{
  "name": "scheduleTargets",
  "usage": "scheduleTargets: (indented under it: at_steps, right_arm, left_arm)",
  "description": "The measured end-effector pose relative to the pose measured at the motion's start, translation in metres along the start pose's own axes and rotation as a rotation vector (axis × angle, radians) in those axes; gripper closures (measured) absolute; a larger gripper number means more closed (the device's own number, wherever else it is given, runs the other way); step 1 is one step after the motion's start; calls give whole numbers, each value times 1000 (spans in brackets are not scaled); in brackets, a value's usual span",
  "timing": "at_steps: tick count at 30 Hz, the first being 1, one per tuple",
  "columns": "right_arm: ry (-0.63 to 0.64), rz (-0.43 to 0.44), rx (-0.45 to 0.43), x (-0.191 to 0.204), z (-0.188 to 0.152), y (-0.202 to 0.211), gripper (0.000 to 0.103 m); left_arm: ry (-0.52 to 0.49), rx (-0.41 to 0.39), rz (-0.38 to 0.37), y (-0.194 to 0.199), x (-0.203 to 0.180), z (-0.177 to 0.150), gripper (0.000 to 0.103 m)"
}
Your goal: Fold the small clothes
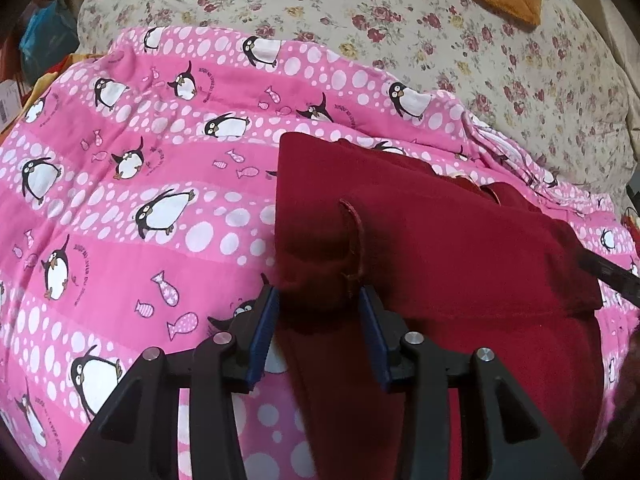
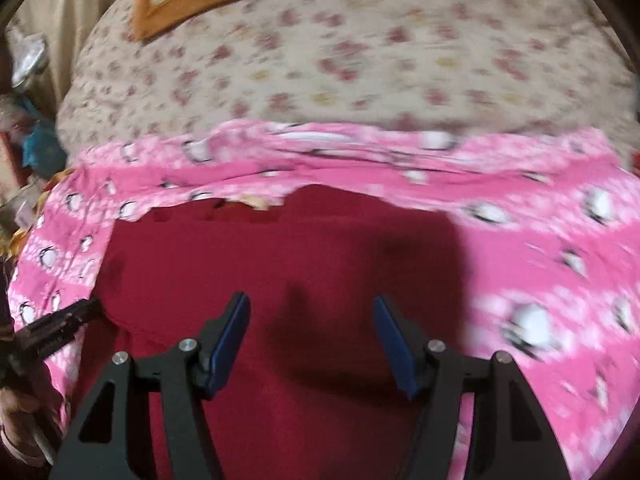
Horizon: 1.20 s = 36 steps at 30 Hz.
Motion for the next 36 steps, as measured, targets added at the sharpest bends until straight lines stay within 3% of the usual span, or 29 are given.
scheduleTargets:
  at_steps: [4,6,10,13,16,23,30,32,34,36]
  right_arm:
    - [9,32,76,25,-3,-54,39]
    - [73,-27,103,36,-8,-77,38]
    - [158,-59,81,47,-6,-73,37]
    - [125,-13,122,35,-12,-41,37]
    - [76,37,148,13,-22,3,35]
    - [41,113,277,-32,-97,104,31]
    - [8,193,322,-38,-164,157,31]
    - [5,228,321,-31,-176,158,41]
    - [62,204,281,-23,-184,160,76]
    - [82,200,253,-25,-184,165,90]
  left_arm:
    - [9,-1,-5,-2,2,1,78]
    - [5,0,-4,-3,3,1,76]
    - [6,0,-7,1,4,-1,76]
    - [-2,10,-18,13,1,-7,76]
    - [38,50,-81,30,-1,-20,76]
    - [98,152,-195,85,-8,-72,76]
    - [41,180,-150,127,-1,-124,76]
    - [52,177,-154,136,2,-133,76]
    - [52,177,-150,141,3,-137,76]
    - [45,184,-151,148,4,-144,76]
Point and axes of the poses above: each gripper's, at about its wrist camera, not at the fingertips, and y roughly against the way its jaws point, x to its left, z to its top, the point moved 3 cm from there along -y, roughly the way its jaws point, and after that the axes turned 13 degrees about -x, right-handed, at the moved point
